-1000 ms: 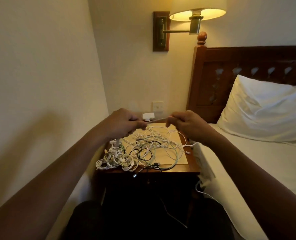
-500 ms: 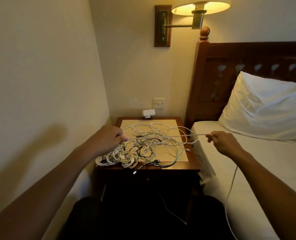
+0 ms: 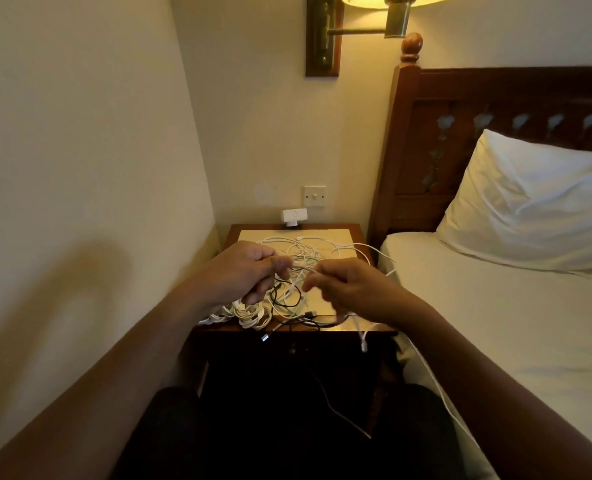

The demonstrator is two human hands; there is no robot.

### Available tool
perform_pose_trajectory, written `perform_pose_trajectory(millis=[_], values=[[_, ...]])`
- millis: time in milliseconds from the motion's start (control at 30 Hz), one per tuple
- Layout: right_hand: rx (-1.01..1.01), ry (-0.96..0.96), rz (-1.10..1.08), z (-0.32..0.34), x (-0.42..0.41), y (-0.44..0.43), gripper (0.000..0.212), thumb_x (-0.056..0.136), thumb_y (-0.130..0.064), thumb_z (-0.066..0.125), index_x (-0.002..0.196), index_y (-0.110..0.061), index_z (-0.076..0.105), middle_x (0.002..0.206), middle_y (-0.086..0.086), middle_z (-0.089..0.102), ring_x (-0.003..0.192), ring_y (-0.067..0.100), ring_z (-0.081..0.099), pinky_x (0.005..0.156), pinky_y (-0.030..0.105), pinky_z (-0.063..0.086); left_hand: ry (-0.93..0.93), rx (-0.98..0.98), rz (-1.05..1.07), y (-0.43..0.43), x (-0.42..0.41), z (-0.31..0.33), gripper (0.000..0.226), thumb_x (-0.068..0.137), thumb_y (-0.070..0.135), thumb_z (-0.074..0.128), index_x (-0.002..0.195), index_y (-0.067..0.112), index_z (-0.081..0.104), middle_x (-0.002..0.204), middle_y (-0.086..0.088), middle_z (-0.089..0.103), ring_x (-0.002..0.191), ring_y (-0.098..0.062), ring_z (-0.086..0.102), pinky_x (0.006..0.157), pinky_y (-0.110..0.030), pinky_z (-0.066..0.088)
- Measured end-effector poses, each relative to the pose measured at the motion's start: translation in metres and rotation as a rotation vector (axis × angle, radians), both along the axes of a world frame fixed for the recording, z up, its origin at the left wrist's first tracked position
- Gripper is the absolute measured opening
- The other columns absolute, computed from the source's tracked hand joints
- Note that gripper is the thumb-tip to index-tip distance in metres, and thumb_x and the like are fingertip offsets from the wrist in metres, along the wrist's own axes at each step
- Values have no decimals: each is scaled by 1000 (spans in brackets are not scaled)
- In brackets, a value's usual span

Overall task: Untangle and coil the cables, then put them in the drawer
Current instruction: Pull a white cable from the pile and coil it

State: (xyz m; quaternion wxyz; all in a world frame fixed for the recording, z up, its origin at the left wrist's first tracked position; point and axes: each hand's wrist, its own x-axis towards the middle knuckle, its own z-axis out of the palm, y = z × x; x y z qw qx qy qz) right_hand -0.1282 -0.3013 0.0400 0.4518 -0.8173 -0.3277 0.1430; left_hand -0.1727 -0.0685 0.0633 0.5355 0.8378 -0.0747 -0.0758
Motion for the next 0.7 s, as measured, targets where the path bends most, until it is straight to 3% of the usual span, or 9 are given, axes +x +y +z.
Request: perform_pose_trajectory(millis=[33, 100, 200, 267, 400, 500, 567, 600, 700], values=[[17, -50, -57, -1, 4, -2, 21, 107, -26, 53, 106, -21, 73, 76, -12, 64, 66, 1, 58, 65, 29, 53, 49, -22, -31, 4, -5, -1, 36, 101, 38, 60, 94, 4, 69, 53, -4, 46, 41, -15, 37, 47, -24, 34], [22, -184, -139, 0, 13, -4, 21, 106, -25, 56, 102, -24, 76, 78, -24, 67, 73, -4, 59, 67, 19, 45, 181, -66, -115, 9, -16, -1, 33, 100, 36, 60, 92, 5, 70, 54, -4, 42, 41, -13, 34, 46, -22, 33], [11, -304, -184, -2, 16, 2, 19, 105, -30, 57, 106, -27, 76, 88, -23, 69, 85, -9, 60, 70, 11, 44, 268, -313, -178, 9, -22, -1, 26, 102, 28, 55, 93, 7, 68, 55, -1, 38, 41, -9, 32, 44, -19, 32], [12, -332, -238, -9, 15, 6, 23, 107, -30, 51, 108, -25, 74, 85, -26, 62, 81, -15, 56, 66, 7, 41, 173, -523, -145, 11, -18, -1, 23, 103, 22, 52, 98, 6, 67, 59, 0, 38, 44, -8, 32, 46, -20, 32], [-25, -195, -284, -33, 6, 14, 29, 110, -31, 44, 114, -22, 72, 80, -19, 57, 69, -4, 53, 66, 21, 39, -17, -834, -55, 17, -6, 3, 26, 99, 16, 52, 116, 3, 67, 71, -1, 53, 50, -7, 39, 51, -21, 36], [-137, -177, -115, -37, -24, 30, 30, 110, -30, 43, 124, -22, 69, 101, -12, 69, 83, -5, 60, 73, 21, 46, -112, -928, 39, 10, 1, 6, 34, 96, 9, 52, 129, 3, 61, 88, -5, 70, 63, -9, 55, 60, -22, 48], [-234, -178, 34, -25, -47, 43, 31, 111, -31, 43, 133, -22, 61, 121, -2, 70, 99, 6, 65, 82, 25, 51, -177, -842, 120, 0, 3, 2, 34, 101, 4, 49, 133, 5, 58, 99, -8, 76, 76, -15, 68, 72, -25, 58], [-282, -194, 72, -16, -55, 48, 31, 110, -33, 44, 136, -21, 58, 120, 0, 69, 99, 11, 65, 80, 27, 51, -222, -725, 162, -4, 4, -2, 34, 104, 3, 47, 136, 7, 56, 104, -9, 77, 82, -18, 71, 78, -27, 60], [-347, -368, 62, 15, -63, 48, 27, 108, -37, 49, 123, -19, 61, 89, -6, 64, 76, 7, 59, 66, 25, 41, -330, -253, 191, -8, 2, -16, 38, 108, 10, 45, 145, 14, 54, 103, -7, 77, 88, -17, 74, 80, -24, 58]])
